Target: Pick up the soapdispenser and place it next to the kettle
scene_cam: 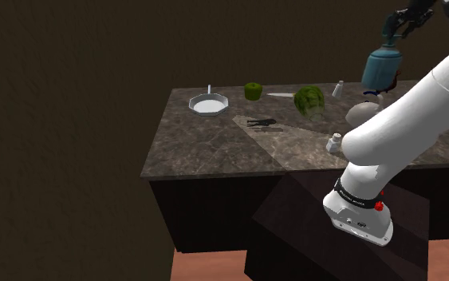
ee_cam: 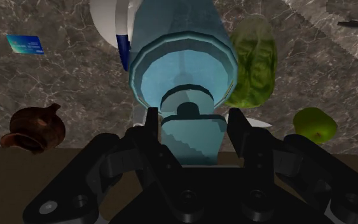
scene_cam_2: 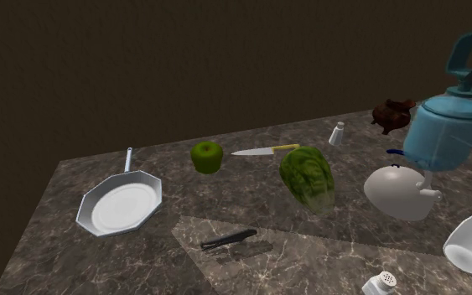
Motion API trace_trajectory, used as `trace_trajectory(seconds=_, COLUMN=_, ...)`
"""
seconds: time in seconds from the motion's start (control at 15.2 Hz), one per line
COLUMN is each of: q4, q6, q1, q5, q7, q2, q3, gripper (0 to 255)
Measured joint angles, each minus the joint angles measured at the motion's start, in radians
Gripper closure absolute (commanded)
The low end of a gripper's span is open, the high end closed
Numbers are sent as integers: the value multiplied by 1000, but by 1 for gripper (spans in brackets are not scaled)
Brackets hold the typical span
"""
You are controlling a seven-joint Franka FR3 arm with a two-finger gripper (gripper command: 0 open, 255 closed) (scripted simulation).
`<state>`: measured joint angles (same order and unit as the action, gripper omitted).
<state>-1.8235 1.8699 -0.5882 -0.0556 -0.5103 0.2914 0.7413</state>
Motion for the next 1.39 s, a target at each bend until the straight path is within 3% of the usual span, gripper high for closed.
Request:
trace_trajectory(seconds=0.4, q4=112, q6=-38, q1=-11, q5=103, q7=-200, q2=-112, q3=171, gripper=255)
trace_trajectory(seconds=0.73, q4=257, q6=-114, q1=-62, q5=305, q7=-423, q2=-308, q3=338, gripper=255)
trace_trajectory(seconds=0.86, q4=339, q6=-166, q1=-140, q5=427, q7=-521, q2=-429, q3=375, gripper=255)
trace_trajectory(seconds=0.99, q4=431, q6=-227, q1=-264, q5=545, q7=-613, q2=-544, q3=371, gripper=255)
trace_trajectory(seconds=1.39, q4=740, q6=-396, q1=-642, q5=769, q7=-741, q2=-790, q3=282, gripper=255)
